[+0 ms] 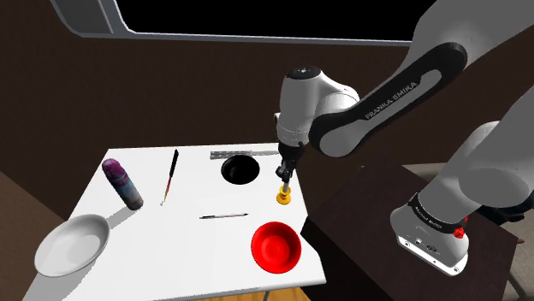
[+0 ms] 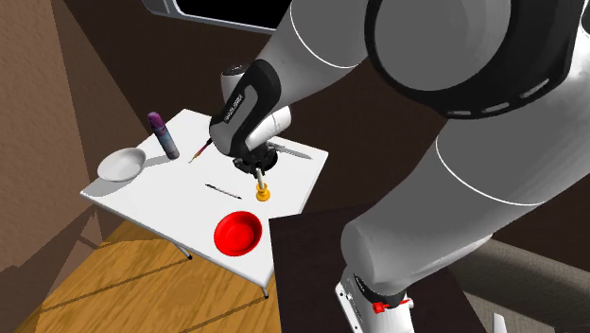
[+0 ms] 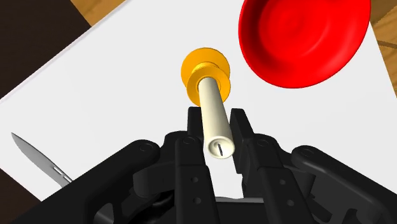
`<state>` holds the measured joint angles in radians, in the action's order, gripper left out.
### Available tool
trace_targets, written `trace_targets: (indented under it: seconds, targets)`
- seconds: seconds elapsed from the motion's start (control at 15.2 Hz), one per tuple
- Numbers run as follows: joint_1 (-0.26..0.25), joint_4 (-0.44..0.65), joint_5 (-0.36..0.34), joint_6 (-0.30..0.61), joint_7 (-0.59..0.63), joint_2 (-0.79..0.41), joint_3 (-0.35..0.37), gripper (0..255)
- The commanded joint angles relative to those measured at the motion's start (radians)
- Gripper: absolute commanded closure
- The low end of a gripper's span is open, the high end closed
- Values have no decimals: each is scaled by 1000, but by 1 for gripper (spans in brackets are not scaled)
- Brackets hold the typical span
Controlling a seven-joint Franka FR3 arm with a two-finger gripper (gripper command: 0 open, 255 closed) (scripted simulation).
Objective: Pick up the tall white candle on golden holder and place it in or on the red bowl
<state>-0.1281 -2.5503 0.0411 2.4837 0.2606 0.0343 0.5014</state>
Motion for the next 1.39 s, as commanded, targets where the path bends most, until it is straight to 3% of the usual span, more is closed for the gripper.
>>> trace_targets:
  seconds: [0.0,0.59,1.32]
  targets:
    - [-26,2,26,-28,31,29,25,255]
    - [-149,71,103,-153,231,105,155,255]
    - [-133,31,-25,16,324,-50,171,255]
